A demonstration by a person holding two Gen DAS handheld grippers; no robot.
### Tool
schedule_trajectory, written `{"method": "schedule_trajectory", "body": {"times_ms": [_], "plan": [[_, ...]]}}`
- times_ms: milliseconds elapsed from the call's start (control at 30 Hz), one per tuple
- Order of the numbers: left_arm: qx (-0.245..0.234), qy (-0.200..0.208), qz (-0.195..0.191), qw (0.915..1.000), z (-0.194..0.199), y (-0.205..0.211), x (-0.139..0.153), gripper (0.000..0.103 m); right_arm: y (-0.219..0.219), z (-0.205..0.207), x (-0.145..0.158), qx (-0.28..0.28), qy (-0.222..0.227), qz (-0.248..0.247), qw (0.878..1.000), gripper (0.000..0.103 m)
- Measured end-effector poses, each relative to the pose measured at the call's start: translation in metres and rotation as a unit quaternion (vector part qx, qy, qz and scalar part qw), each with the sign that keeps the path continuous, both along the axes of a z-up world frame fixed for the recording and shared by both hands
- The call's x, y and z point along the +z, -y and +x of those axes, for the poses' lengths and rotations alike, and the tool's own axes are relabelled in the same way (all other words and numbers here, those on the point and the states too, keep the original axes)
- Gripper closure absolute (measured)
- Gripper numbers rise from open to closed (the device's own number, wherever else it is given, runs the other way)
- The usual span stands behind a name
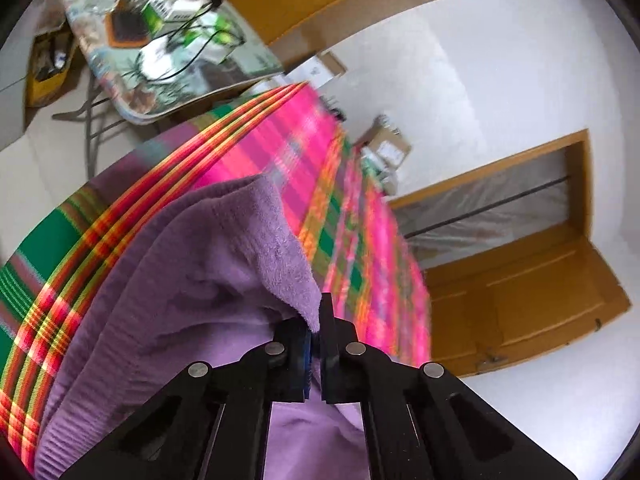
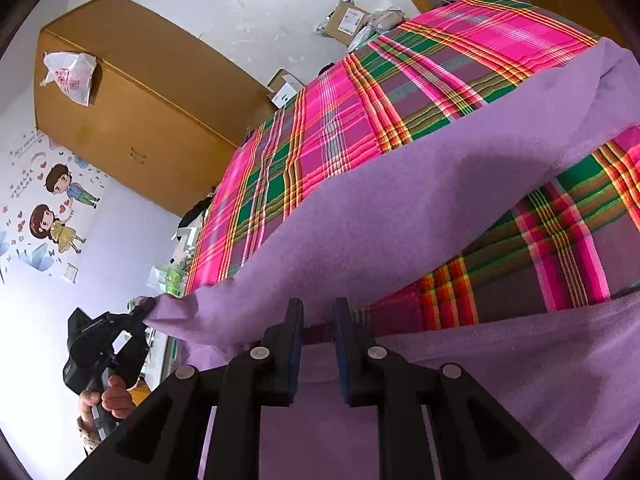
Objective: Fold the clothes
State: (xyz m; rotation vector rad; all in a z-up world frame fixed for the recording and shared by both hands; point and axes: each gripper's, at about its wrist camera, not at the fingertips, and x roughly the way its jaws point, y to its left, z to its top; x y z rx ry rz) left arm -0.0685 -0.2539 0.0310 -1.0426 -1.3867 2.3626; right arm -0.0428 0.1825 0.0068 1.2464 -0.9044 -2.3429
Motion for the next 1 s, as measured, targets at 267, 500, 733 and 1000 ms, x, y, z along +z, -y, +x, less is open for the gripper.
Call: {"method": "schedule_trajectory", "body": {"times_ms": [267, 500, 733, 1000], "plan": [[0.009, -0.055, 0.025, 0.9981, 0.016, 0.006, 0.03, 0.101, -0.011, 0.005, -0.002, -0.017, 0.004, -0.075, 0.997, 0.069], [0.008, -0.061, 0.037, 0.9974, 0.024, 0.006, 0.035, 0.101, -0.018, -0.002, -0.013, -0.035, 0.011, -0.143, 0.989, 0.061], [0.004, -0.075, 0.037, 0.9965, 0.03, 0.005, 0.045, 0.101, -0.01, -0.011, -0.029, -0.04, 0.047, -0.141, 0.988, 0.057], [0.001, -0.079, 0.045, 0.9959, 0.036, 0.004, 0.051, 0.101, 0.005, -0.022, -0.038, -0.025, 0.06, -0.198, 0.978, 0.056]]}}
